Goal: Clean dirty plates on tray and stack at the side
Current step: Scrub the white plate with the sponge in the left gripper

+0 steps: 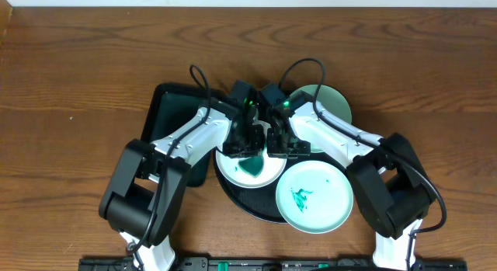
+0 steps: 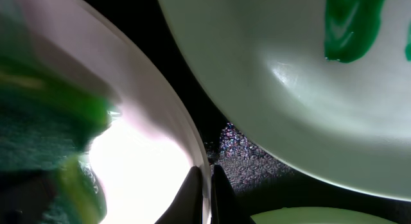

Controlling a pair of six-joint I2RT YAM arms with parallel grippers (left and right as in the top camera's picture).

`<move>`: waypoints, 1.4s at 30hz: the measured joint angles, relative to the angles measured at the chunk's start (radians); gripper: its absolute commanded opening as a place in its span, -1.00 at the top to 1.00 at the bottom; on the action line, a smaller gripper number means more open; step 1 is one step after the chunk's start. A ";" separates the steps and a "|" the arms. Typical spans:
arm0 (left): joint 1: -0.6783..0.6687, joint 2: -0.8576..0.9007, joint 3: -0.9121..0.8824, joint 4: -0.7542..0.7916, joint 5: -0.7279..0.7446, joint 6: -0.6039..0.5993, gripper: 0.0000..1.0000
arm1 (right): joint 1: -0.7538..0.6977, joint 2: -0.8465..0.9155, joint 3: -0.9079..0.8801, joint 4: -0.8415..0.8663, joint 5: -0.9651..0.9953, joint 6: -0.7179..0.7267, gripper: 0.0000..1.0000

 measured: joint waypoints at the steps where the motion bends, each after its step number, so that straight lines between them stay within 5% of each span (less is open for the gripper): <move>1: 0.007 -0.002 0.000 -0.002 -0.008 -0.009 0.86 | 0.000 0.000 0.000 0.000 0.000 0.001 0.98; 10: 0.048 -0.006 0.001 -0.014 -0.054 -0.018 0.86 | -0.002 0.000 0.000 -0.005 0.005 0.013 0.98; 26: 0.035 -0.015 0.023 -0.077 -0.395 -0.016 0.86 | -0.003 0.000 0.005 0.011 -0.021 0.013 0.98; 42: 0.051 -0.010 0.018 -0.016 -0.187 0.144 0.86 | -0.004 -0.001 0.008 -0.009 -0.018 0.018 0.98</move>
